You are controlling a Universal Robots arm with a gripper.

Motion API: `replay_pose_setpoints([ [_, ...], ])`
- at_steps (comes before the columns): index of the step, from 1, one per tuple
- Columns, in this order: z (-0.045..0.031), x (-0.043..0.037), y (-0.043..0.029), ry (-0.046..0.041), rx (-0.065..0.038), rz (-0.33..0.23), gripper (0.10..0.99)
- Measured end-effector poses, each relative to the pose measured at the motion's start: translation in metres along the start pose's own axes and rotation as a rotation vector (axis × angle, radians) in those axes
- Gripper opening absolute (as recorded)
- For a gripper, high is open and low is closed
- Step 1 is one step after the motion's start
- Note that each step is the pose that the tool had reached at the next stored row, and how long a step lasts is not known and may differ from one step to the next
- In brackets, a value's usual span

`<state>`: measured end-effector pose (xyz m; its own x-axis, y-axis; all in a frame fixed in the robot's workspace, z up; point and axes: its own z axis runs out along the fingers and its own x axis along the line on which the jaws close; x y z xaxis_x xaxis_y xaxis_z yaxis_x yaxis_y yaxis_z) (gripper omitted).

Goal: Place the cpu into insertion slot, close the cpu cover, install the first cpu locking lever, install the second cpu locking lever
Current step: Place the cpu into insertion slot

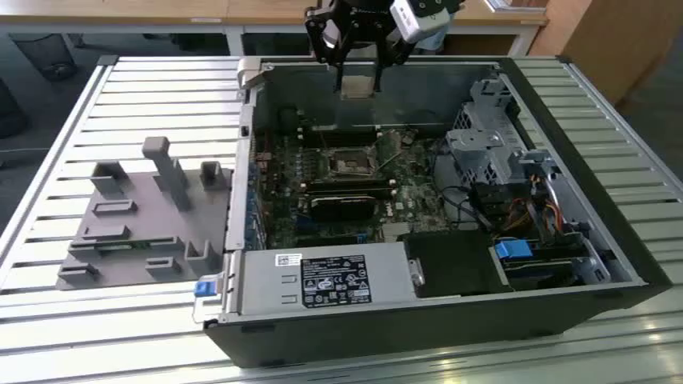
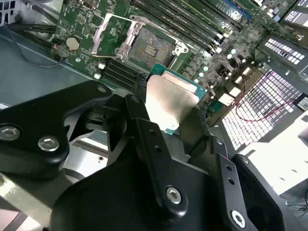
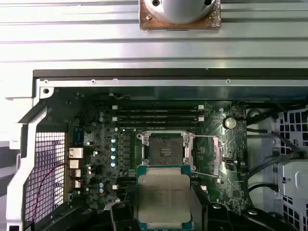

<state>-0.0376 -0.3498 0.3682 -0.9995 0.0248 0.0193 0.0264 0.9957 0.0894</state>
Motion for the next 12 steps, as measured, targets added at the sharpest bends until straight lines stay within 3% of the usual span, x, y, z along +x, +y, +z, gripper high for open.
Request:
replay_pose_setpoints([
  [7,0.0000,0.0000,0.0000,-0.0005,0.000,0.005,0.525],
  [12,0.0000,0.0000,0.0000,-0.0039,-0.001,0.045,0.525],
])
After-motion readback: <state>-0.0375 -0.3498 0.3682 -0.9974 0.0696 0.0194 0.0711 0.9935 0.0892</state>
